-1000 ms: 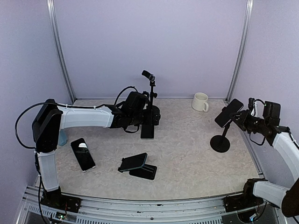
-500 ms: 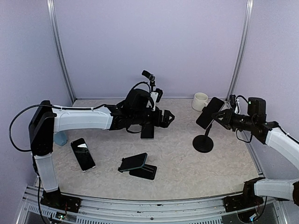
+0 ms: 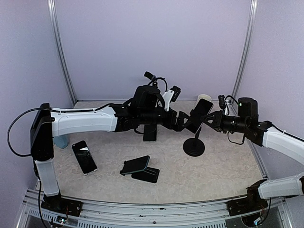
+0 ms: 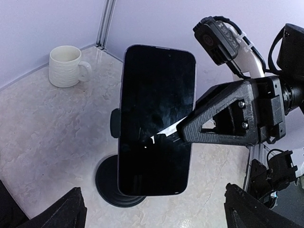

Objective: Remove the phone from the phone stand

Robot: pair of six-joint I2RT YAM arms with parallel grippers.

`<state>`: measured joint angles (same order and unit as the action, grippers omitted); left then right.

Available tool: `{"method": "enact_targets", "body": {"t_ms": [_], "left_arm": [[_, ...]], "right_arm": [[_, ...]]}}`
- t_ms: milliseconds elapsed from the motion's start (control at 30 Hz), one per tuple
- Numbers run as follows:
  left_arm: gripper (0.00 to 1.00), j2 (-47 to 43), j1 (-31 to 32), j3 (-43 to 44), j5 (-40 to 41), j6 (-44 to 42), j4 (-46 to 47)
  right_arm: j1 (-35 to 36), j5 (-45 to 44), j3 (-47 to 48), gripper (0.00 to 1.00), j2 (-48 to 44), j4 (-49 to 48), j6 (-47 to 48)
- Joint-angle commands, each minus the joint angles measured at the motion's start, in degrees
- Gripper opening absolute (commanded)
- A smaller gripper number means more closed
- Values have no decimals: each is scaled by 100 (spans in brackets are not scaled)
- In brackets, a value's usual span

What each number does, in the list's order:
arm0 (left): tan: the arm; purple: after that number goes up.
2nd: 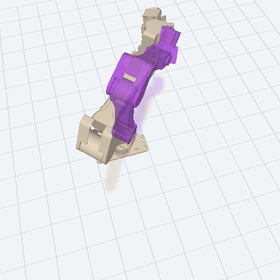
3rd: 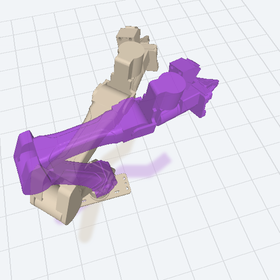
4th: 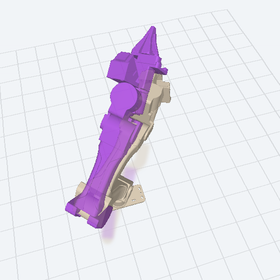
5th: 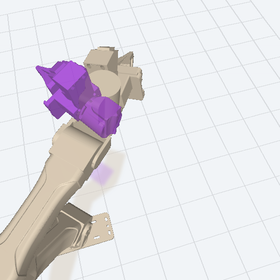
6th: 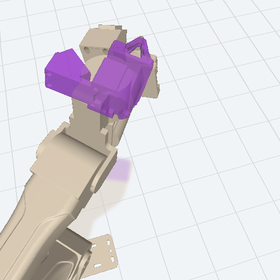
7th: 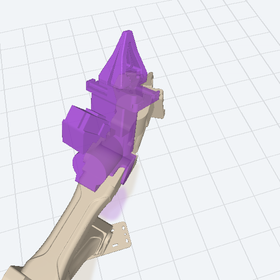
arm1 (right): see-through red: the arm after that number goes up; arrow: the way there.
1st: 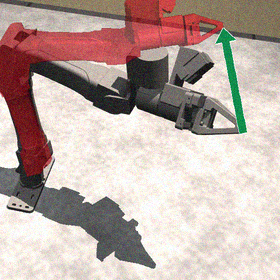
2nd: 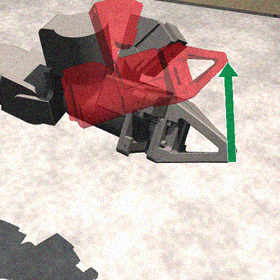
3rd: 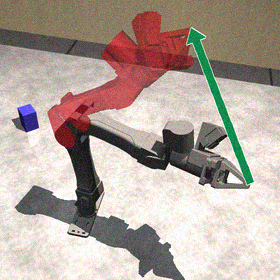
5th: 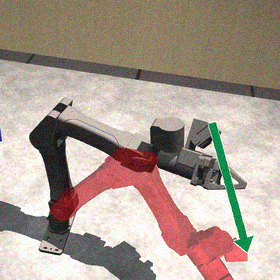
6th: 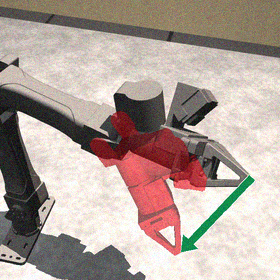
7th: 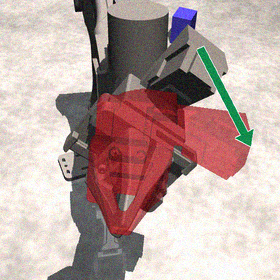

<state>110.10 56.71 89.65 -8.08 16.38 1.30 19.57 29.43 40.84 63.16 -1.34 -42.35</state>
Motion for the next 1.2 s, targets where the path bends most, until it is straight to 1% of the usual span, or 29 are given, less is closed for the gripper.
{"method": "enact_targets", "body": {"t_ms": [0,100,233,333,500,667,900,1000,1167], "left_arm": [[99,199,7,224,-305,-50,-115],[99,286,7,290,-321,-57,-187],[99,329,1,310,32,-129,-301],[99,511,-37,504,-121,-209,-575],[99,627,-16,593,-359,-260,-594],[99,788,46,864,-330,-301,-764],[99,1087,137,1439,104,-400,-1238],[98,1171,138,1558,321,-424,-1381],[93,1332,122,1693,531,-415,-1516]], "right_arm": [[303,-120,363,0,58,-847,-41],[400,-139,381,0,128,-908,-57],[512,-143,394,0,188,-980,-102],[554,-124,415,0,214,-1014,-119],[621,-112,434,0,273,-1068,-146],[693,-175,440,0,354,-1114,-177],[788,-192,546,0,547,-1160,-210],[819,-176,551,0,580,-1226,-251],[838,-144,546,0,601,-1236,-280]]}}
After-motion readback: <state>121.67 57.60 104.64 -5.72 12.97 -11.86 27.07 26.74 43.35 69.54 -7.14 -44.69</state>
